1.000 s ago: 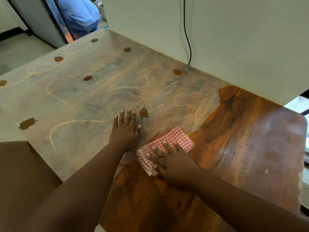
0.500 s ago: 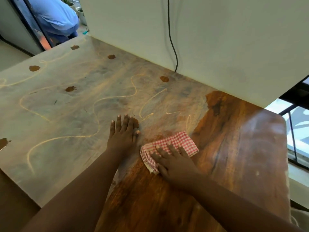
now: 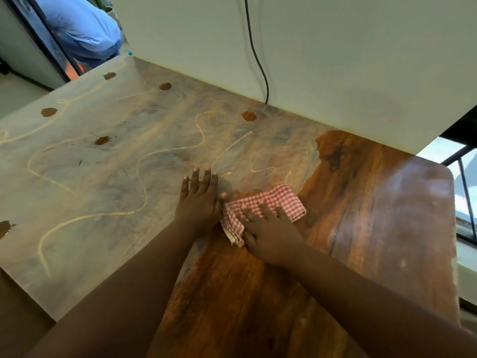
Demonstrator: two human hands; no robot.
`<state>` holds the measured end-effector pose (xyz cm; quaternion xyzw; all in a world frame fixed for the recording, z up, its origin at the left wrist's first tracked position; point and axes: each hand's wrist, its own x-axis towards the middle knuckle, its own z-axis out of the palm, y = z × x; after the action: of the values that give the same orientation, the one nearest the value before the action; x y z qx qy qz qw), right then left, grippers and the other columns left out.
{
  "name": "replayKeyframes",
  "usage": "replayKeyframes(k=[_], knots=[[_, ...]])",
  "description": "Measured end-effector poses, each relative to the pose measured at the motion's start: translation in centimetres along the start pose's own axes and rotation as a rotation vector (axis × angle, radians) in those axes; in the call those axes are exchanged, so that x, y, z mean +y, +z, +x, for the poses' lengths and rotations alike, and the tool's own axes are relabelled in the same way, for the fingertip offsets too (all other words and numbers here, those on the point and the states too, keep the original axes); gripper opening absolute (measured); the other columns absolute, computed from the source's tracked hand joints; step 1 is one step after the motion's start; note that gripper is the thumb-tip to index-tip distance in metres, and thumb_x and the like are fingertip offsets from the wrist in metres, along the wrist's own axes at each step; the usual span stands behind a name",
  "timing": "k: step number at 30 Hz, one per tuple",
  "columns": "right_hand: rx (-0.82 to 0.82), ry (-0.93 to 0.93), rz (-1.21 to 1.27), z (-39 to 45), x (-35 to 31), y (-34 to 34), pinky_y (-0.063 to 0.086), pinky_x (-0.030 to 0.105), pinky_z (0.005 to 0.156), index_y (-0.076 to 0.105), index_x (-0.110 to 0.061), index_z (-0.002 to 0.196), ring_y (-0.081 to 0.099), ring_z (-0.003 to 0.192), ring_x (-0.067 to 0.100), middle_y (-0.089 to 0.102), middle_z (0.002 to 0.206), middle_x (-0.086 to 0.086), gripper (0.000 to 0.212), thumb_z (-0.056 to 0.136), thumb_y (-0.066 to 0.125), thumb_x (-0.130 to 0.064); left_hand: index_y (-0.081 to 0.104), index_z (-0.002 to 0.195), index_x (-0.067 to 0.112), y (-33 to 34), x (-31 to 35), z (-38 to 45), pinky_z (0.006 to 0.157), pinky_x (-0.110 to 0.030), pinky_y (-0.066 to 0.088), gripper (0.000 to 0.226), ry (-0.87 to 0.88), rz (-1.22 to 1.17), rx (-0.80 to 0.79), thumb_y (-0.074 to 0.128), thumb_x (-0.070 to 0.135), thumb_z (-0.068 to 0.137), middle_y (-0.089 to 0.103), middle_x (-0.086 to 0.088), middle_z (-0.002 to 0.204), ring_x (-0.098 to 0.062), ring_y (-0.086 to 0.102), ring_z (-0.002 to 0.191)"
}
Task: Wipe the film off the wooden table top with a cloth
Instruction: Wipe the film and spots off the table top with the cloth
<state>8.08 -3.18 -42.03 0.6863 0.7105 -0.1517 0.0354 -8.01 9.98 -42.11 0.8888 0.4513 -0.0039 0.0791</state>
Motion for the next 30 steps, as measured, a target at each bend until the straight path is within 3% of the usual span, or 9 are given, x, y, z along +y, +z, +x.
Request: replayKeyframes(k=[5, 8, 11, 15, 19, 21, 25, 30], knots=[[-0.066, 0.017, -0.022, -2.9, 5.4, -1.2, 0.006, 0.050, 0.113, 0.013, -0.047, 0.147, 0.006, 0.146, 0.026, 0.012, 0.158, -0.012, 0.052, 0.096, 0.012, -0.057, 0.002, 0.153, 0.016, -1.7, 0.5, -0.9, 0.114, -0.041, -0.018, 0.064, -0.032, 0.045, -0.021, 0.014, 0.049, 0.099, -0.006, -0.005, 0.161, -0.021, -0.022, 0.144], [-0.096, 0.122, -0.019, -0.3, 6.7, -3.0, 0.012, 0.055, 0.111, 0.010, -0.045, 0.148, 0.009, 0.145, 0.031, 0.010, 0.159, -0.008, 0.052, 0.098, 0.016, -0.054, 0.002, 0.153, 0.017, -2.6, 1.4, -1.3, 0.115, -0.041, -0.018, 0.064, -0.024, 0.089, -0.031, 0.012, 0.050, 0.099, -0.005, -0.004, 0.161, -0.021, -0.021, 0.144], [-0.070, 0.184, 0.025, 2.6, 5.0, -3.4, 0.009, 0.062, 0.110, 0.012, -0.041, 0.149, 0.008, 0.144, 0.038, 0.011, 0.160, -0.004, 0.053, 0.098, 0.020, -0.051, 0.000, 0.153, 0.018, -2.9, 2.2, -0.9, 0.115, -0.041, -0.018, 0.065, -0.013, 0.091, -0.049, 0.011, 0.052, 0.098, -0.007, -0.004, 0.160, -0.020, -0.022, 0.144], [-0.002, 0.075, -0.002, 2.8, 1.9, -2.5, 0.000, 0.064, 0.109, 0.012, -0.038, 0.150, 0.003, 0.144, 0.038, 0.009, 0.160, -0.002, 0.054, 0.098, 0.022, -0.050, 0.000, 0.153, 0.019, -2.8, 3.0, 0.5, 0.115, -0.041, -0.017, 0.062, -0.010, 0.038, -0.077, 0.009, 0.050, 0.100, -0.008, -0.004, 0.160, -0.020, -0.021, 0.144], [-0.014, -0.022, 0.008, -0.3, 3.5, -0.8, -0.003, 0.056, 0.111, 0.009, -0.045, 0.147, 0.001, 0.145, 0.030, 0.008, 0.159, -0.009, 0.056, 0.093, 0.005, -0.059, 0.000, 0.153, 0.017, -2.4, 3.9, 4.6, 0.117, -0.044, -0.013, 0.062, -0.008, -0.013, -0.117, 0.012, 0.048, 0.101, -0.007, -0.005, 0.161, -0.023, -0.017, 0.145], [-0.029, 0.028, 0.012, -0.8, 5.4, -1.3, 0.001, 0.054, 0.112, 0.010, -0.048, 0.147, 0.004, 0.146, 0.027, 0.009, 0.158, -0.013, 0.058, 0.091, 0.001, -0.061, 0.001, 0.153, 0.017, -2.0, 4.3, 7.1, 0.117, -0.044, -0.012, 0.062, 0.062, -0.001, -0.127, 0.014, 0.047, 0.101, -0.006, -0.005, 0.161, -0.024, -0.015, 0.146], [-0.015, 0.202, -0.027, 2.9, 7.2, -3.5, 0.014, 0.054, 0.110, 0.010, -0.046, 0.147, 0.012, 0.144, 0.031, 0.014, 0.159, -0.008, 0.052, 0.097, 0.014, -0.055, 0.004, 0.153, 0.015, -0.8, 3.9, 10.6, 0.118, -0.043, -0.009, 0.060, 0.190, 0.007, -0.104, 0.017, 0.044, 0.101, 0.000, -0.007, 0.161, -0.026, -0.010, 0.147], [-0.020, 0.305, 0.016, 6.4, 4.2, -4.3, 0.008, 0.058, 0.111, 0.010, -0.036, 0.150, 0.007, 0.144, 0.035, 0.010, 0.160, -0.003, 0.054, 0.098, 0.018, -0.049, 0.008, 0.153, 0.013, -0.5, 2.3, 14.6, 0.118, -0.044, -0.005, 0.060, 0.204, 0.015, -0.079, 0.017, 0.043, 0.101, 0.004, -0.010, 0.161, -0.029, -0.005, 0.147]])
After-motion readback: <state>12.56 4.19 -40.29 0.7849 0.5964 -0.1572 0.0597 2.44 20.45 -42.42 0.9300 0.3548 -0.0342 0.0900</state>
